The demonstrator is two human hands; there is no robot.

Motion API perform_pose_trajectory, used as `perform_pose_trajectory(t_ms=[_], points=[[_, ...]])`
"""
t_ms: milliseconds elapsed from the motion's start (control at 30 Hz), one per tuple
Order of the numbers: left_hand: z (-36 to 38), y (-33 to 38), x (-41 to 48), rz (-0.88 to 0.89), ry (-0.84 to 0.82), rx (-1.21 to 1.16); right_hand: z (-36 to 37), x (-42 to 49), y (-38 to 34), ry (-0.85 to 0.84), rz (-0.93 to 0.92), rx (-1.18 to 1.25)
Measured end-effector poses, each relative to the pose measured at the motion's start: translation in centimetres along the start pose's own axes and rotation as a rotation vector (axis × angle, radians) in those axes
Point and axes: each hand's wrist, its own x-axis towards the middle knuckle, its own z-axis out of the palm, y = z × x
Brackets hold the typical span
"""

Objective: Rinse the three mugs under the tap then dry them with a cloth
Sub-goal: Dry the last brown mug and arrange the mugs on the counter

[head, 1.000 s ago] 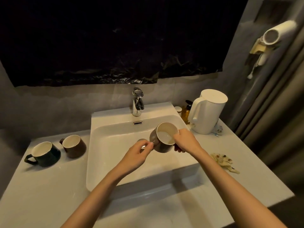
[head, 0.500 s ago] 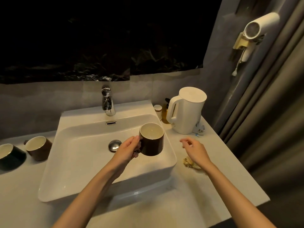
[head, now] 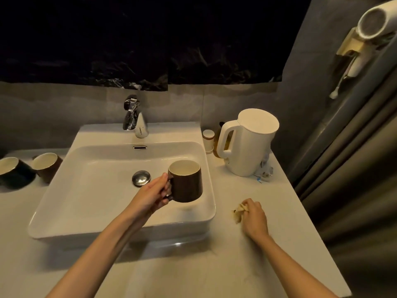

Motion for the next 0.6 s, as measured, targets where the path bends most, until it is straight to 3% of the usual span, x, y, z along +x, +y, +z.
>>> perform_pose_trajectory(t_ms=[67,233,400,600], points=[[-0.1,0.2,0.1,-0.01,0.009,-0.009,-2.0,-0.3,-2.6,0.097,-0.037,0.162],[-0.2,0.9,0.5,-0.051,0.035,-0.052,-6.2,-2.5,-12.0,0.168,-0.509,0.334],[-0.4,2.5,0.2,-0.051,0.049,-0.064,-5.6,-3.4,-20.4,0.188,-0.952,0.143],[-2.6,4.1,-0.5,-0.035,0.069,-0.074,-0.9,-3.6,-21.5,0.294,-1.103,0.067]])
